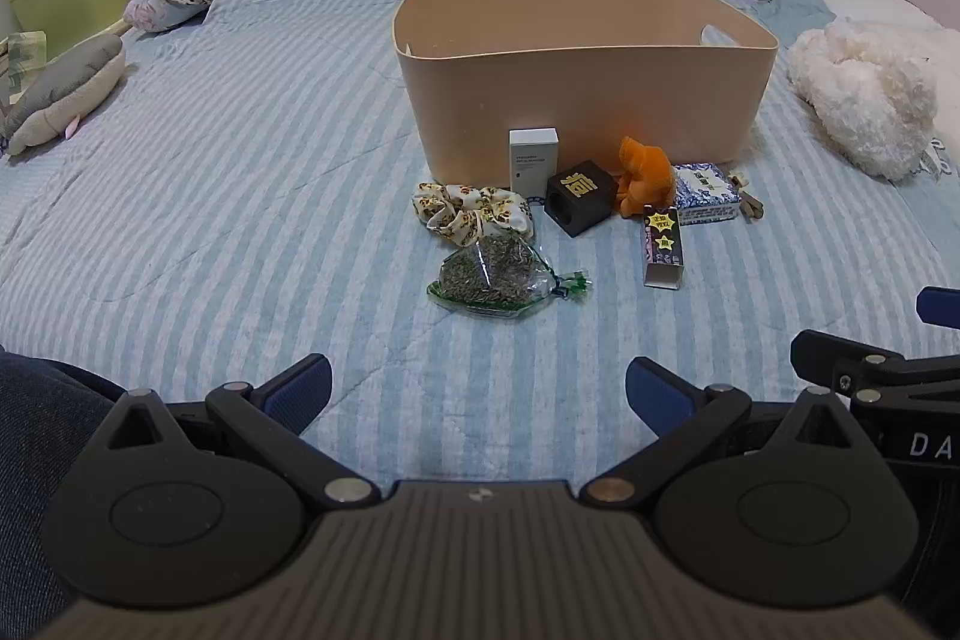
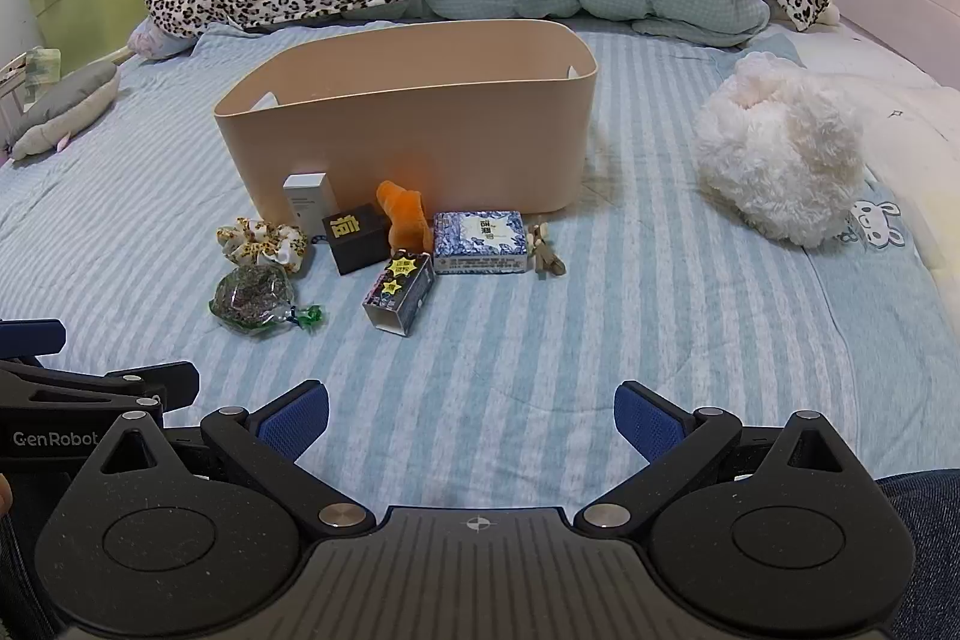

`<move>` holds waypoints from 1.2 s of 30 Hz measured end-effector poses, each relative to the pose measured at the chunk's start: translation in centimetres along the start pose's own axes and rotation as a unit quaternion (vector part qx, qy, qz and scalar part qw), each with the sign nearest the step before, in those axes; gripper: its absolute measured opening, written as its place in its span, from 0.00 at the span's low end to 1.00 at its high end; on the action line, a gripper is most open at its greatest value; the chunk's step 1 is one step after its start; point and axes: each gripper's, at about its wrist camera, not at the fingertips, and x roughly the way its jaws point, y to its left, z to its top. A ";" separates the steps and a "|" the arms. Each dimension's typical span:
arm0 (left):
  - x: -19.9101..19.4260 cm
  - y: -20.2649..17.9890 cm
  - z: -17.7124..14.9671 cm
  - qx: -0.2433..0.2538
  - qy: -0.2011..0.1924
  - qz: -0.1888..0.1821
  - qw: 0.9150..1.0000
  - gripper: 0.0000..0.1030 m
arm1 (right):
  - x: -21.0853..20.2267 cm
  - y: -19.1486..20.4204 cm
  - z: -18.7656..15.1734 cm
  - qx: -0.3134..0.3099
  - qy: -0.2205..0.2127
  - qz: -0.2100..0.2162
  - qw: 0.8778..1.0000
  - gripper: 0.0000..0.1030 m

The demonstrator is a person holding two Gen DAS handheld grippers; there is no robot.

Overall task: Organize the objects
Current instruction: 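Move both grippers toward the small items in front of the basket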

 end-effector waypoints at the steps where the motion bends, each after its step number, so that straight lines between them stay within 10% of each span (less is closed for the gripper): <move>1: 0.0 0.0 0.0 0.000 0.000 -0.001 1.000 1.00 | 0.0 0.0 0.0 0.000 0.000 0.000 1.000 1.00; 36: 0.5 0.7 0.9 -0.013 0.000 -0.001 1.000 1.00 | 0.4 -0.3 0.7 0.006 0.003 0.000 1.000 1.00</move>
